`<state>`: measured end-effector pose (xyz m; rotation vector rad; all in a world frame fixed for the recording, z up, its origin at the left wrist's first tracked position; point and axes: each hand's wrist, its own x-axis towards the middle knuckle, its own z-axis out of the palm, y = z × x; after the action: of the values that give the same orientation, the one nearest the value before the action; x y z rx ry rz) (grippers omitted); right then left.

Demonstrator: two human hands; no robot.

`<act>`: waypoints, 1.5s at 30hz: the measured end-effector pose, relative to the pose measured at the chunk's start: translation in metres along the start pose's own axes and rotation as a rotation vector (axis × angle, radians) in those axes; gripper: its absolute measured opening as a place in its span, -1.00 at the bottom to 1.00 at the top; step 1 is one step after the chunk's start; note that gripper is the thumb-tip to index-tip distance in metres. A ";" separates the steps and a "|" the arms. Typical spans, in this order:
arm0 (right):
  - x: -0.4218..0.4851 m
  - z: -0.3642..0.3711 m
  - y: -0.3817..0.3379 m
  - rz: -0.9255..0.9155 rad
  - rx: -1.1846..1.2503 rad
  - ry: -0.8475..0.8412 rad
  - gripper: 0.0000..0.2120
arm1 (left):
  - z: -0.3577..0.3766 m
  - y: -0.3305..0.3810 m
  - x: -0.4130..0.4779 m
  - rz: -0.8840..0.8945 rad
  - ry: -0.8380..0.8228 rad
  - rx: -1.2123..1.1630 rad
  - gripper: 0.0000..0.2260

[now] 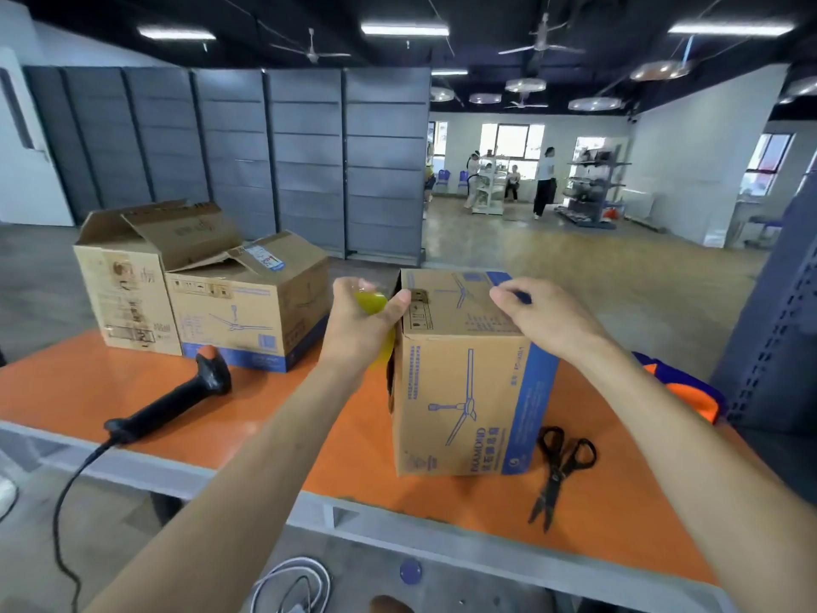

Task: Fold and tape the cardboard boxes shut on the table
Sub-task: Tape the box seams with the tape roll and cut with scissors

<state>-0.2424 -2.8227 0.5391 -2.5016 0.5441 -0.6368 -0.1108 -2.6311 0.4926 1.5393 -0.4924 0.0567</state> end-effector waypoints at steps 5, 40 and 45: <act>0.000 0.001 0.011 -0.001 0.093 -0.003 -0.69 | 0.011 -0.007 -0.001 0.019 0.004 -0.061 -0.69; -0.048 0.038 -0.028 -0.202 -0.485 0.218 -0.18 | 0.014 -0.013 -0.002 0.128 0.031 -0.058 -0.72; -0.043 0.031 -0.026 -0.039 -0.471 0.105 -0.04 | 0.018 -0.009 -0.005 0.101 0.020 -0.050 -0.70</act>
<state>-0.2540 -2.7704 0.5153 -2.9342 0.7591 -0.7265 -0.1169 -2.6479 0.4819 1.4630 -0.5514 0.1371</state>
